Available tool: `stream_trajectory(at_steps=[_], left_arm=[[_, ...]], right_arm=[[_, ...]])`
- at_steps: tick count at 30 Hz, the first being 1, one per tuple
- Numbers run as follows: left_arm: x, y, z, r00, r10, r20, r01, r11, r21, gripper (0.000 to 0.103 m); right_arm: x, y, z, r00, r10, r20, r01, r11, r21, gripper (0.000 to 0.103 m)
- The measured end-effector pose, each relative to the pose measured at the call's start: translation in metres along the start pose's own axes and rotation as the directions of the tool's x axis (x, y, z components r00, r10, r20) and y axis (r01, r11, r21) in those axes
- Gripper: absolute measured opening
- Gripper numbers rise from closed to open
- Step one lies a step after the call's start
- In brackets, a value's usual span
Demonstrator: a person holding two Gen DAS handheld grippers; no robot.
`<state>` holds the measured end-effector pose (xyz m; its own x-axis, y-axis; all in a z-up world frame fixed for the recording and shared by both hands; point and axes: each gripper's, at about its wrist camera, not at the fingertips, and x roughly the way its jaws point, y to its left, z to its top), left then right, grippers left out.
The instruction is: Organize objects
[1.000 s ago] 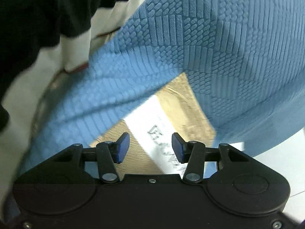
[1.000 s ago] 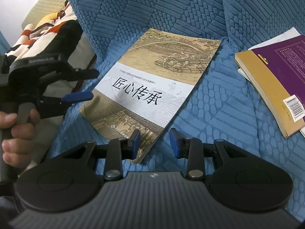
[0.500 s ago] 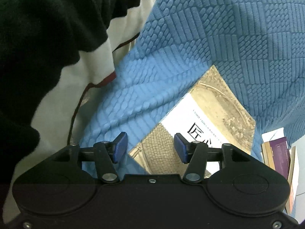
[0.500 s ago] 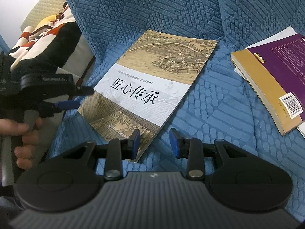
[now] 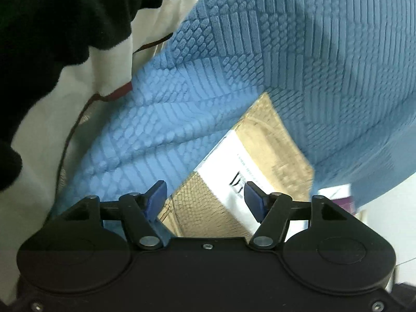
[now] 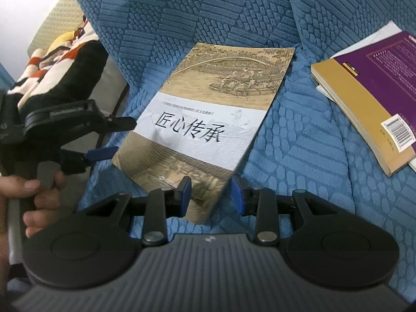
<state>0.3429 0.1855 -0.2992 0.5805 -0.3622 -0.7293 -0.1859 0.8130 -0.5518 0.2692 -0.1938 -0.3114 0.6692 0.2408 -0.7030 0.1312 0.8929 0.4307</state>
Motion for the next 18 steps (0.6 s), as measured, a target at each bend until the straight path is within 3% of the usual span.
stream_trajectory(at_steps=[4,13,18], left_arm=[[-0.005,0.009,0.004,0.996,-0.086,0.017,0.087,0.994,-0.071,0.062],[-0.01,0.013,0.005,0.974,-0.225,0.039,0.228,0.966,-0.126,0.062],[-0.01,0.016,0.003,0.963,-0.269,0.031,0.271,0.948,-0.166,0.062]], right_arm=[[-0.001,-0.006,0.001,1.0,0.023,0.003,-0.023,0.999,0.05,0.038],[-0.004,-0.024,0.001,0.996,0.085,0.011,-0.085,0.976,0.201,0.04],[-0.005,-0.03,0.001,0.995,0.099,0.018,-0.1,0.962,0.256,0.04]])
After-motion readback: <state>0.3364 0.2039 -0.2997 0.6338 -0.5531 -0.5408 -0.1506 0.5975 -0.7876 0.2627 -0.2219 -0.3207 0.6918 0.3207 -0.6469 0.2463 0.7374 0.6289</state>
